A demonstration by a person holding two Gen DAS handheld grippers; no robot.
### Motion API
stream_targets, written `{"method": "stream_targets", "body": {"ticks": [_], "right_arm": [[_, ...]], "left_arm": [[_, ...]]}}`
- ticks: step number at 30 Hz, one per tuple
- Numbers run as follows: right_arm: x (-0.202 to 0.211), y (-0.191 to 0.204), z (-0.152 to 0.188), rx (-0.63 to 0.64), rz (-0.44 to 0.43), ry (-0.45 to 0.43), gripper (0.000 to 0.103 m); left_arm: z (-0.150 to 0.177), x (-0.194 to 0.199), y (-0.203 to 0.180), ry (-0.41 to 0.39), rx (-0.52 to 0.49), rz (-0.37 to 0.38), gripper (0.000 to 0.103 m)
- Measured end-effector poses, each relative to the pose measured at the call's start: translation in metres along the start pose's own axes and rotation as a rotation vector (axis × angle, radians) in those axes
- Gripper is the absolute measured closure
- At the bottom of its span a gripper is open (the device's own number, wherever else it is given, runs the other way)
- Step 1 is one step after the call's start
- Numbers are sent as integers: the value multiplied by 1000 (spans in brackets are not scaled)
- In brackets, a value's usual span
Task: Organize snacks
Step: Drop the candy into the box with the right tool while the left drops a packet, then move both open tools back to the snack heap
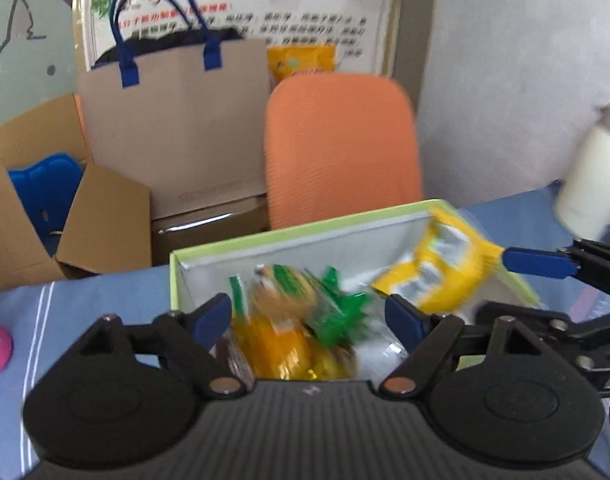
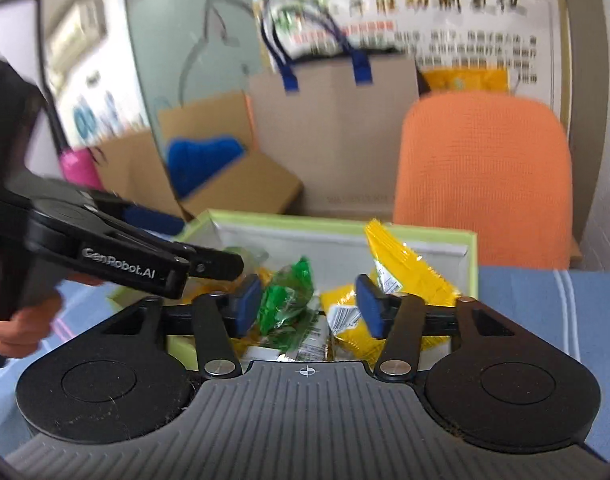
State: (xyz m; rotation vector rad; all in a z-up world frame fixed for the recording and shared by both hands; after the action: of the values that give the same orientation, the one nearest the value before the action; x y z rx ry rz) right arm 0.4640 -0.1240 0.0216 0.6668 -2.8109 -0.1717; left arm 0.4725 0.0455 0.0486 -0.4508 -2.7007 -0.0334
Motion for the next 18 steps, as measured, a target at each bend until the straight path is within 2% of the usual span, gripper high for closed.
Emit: {"method": "stream_targets", "body": {"ticks": [1,3,9,12,15,18], "right_arm": [[17,2,1,16,2,-18,43],[54,7,13,30,-11,-34,34],[137,39,81,-4,-80,78,32],[150,52,113,77,-40,143,31],[149,50,126,116,25,163,31],[149,47,130,63,28,173,31]], "left_arm": [[5,13,-5,-14,-8,10,18],[20,41,-14,-28,-5,33,17],[85,113,-49,17,55,151,15],[118,125,-60,75,114,143,15],[143,127,-72,113,96,119,15],[155,123,-78,143,123,124,15]]}}
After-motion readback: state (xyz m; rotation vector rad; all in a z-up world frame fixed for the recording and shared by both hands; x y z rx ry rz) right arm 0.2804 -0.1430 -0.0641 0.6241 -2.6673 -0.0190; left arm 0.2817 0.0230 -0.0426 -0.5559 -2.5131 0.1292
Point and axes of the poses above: each gripper's, at about its wrist camera, not at the fingertips, and x roughly against the way its jaws point, y to its left, z to its underside, the point moved 6 cm from there along -x, roughly the way its jaws point, and after that the axes turned 15 degrees about -y, right-handed, at the moved point
